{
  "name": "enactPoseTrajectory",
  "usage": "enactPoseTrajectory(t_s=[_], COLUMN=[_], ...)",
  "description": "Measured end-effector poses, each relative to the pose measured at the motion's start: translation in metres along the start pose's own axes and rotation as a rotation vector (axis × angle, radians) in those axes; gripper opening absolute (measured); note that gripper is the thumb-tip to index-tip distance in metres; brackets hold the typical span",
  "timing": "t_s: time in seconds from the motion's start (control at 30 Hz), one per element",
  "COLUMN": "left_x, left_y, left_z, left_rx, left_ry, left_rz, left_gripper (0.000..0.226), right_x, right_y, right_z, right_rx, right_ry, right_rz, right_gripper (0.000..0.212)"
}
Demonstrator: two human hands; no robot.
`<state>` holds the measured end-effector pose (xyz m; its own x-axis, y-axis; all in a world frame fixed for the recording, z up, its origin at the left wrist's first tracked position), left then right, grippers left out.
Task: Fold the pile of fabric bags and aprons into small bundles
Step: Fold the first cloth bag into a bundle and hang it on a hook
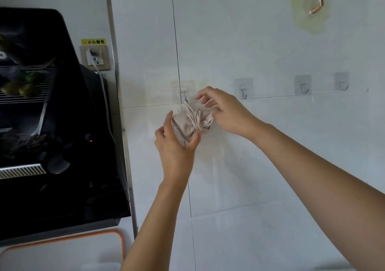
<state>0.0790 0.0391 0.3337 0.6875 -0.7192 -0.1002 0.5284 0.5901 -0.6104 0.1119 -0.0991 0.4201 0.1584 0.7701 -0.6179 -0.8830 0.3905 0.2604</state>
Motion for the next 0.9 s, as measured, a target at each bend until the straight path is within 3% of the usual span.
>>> enactPoseTrajectory(t_s=[0.43,0.67,0.9], left_x=[-0.008,-0.008,-0.014], left_y=[0.004,-0.005,-0.012], left_z=[-0.008,-0.004,0.009], left_rx=[-0.047,-0.039,-0.058], left_ry=[0.020,0.044,0.113], left_rz=[0.026,-0.048,0.024], left_gripper=[0.097,0.080,0.074], right_x=[0.001,0.000,0.009], right_y=[-0.021,-0.018,-0.023], right_z=[-0.057,-0.044,-0.009], right_rx=[0.096,0.131,0.208], right_ry=[-0.015,-0.064,0.023], right_rz=[0.053,0.240,0.350], right_gripper=[0.048,0.035,0.029])
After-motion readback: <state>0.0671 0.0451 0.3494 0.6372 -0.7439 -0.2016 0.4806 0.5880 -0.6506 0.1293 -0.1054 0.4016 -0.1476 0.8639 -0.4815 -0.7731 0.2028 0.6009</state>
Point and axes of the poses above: each hand's wrist, its own z-axis towards the middle knuckle, its own x-axis out of the palm, y = z × x, the point moved 2 cm from there along z, towards the middle knuckle, and after that the axes turned 5 degrees about y, right-handed, at the moved point
